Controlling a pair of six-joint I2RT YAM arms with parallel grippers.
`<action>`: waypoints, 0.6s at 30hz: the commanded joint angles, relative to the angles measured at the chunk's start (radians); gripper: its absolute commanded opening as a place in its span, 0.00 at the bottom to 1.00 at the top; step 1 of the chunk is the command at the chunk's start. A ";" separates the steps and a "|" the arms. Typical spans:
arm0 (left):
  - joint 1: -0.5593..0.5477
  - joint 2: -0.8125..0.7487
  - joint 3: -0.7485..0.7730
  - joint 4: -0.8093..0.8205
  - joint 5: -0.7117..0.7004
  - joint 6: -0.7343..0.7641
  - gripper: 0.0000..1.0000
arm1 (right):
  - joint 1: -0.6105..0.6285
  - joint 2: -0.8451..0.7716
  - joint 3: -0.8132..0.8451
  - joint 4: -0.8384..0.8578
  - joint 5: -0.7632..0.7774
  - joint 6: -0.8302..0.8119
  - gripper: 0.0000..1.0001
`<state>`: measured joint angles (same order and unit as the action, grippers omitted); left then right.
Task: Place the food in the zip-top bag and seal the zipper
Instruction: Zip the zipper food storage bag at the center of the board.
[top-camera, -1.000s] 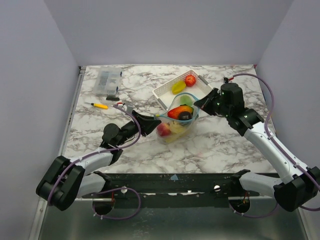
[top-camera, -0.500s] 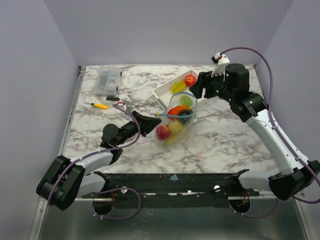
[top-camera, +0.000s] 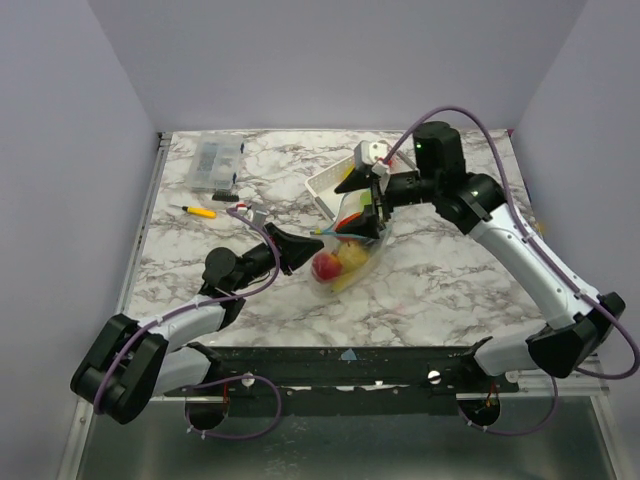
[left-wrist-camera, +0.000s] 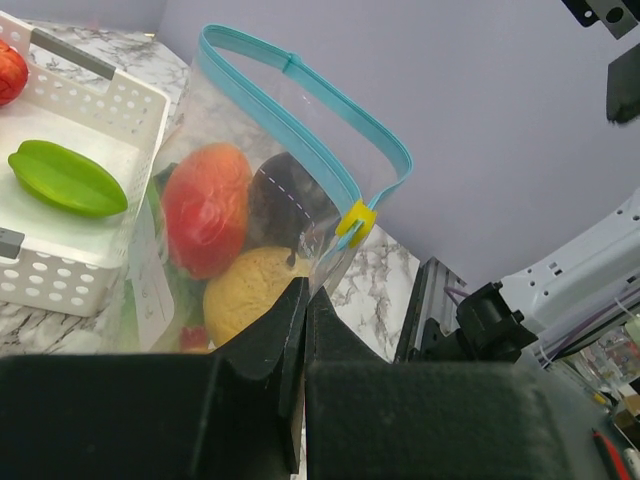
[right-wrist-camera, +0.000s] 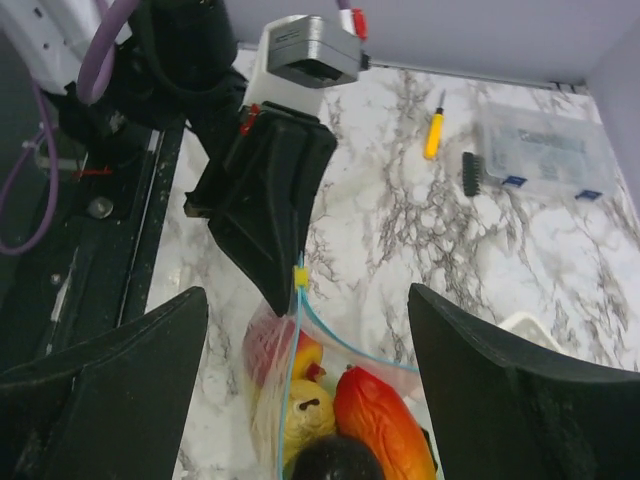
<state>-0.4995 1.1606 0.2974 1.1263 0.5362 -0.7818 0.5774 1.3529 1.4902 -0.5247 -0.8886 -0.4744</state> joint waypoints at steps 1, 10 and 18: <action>0.003 -0.038 0.016 0.020 0.021 0.022 0.00 | 0.097 0.107 0.111 -0.251 -0.011 -0.257 0.82; 0.003 -0.040 0.016 0.026 0.027 0.019 0.00 | 0.163 0.177 0.112 -0.221 0.155 -0.295 0.55; 0.003 -0.048 0.009 0.031 0.025 0.022 0.00 | 0.174 0.223 0.126 -0.221 0.200 -0.285 0.47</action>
<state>-0.4995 1.1370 0.2974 1.1137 0.5362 -0.7727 0.7380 1.5486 1.5757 -0.7116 -0.7361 -0.7425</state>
